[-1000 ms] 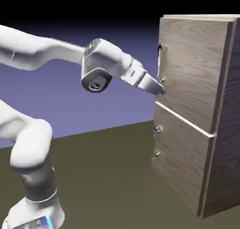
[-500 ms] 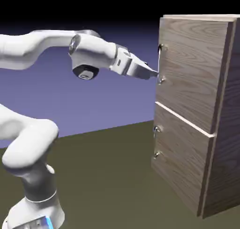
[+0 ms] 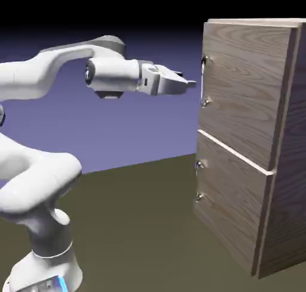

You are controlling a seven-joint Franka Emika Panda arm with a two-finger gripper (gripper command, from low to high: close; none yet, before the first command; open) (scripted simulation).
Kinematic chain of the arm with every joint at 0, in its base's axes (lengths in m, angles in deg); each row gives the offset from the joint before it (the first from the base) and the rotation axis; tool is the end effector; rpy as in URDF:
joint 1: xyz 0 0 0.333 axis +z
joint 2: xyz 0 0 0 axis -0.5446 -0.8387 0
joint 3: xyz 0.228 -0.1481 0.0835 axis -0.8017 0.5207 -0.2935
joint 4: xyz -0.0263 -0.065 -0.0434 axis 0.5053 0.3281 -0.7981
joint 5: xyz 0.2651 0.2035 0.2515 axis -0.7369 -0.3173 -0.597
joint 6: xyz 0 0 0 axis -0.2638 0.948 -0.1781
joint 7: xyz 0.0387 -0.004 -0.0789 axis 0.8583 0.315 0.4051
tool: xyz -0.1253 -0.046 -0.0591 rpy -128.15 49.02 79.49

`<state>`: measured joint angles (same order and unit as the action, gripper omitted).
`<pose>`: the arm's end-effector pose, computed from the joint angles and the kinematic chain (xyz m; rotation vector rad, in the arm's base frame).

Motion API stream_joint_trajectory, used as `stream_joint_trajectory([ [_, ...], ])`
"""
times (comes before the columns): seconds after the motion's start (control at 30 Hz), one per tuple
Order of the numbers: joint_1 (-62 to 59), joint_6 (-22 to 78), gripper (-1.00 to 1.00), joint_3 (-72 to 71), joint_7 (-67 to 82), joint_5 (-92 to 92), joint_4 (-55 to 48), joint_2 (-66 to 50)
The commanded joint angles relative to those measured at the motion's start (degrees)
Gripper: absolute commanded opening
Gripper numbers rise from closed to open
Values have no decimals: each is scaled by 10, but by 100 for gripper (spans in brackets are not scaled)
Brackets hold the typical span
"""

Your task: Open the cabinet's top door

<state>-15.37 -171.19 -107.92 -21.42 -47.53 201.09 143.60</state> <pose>0.4217 0.0290 0.5585 -1.8074 0.8629 -1.6937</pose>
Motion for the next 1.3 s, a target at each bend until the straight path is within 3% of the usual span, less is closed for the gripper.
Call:
stream_joint_trajectory([
  [0.0,-10,3,0,-11,14,-25,-3,8],
  [0.23,-69,22,0,-72,93,-166,-18,53],
  [0.4,-167,48,0,-113,107,-208,-88,32],
  [0.43,-167,49,-100,-113,107,-208,-88,32],
  [0.87,-5,322,-100,117,193,-85,127,55],
  [1.27,1,561,-100,366,256,138,186,17],
])
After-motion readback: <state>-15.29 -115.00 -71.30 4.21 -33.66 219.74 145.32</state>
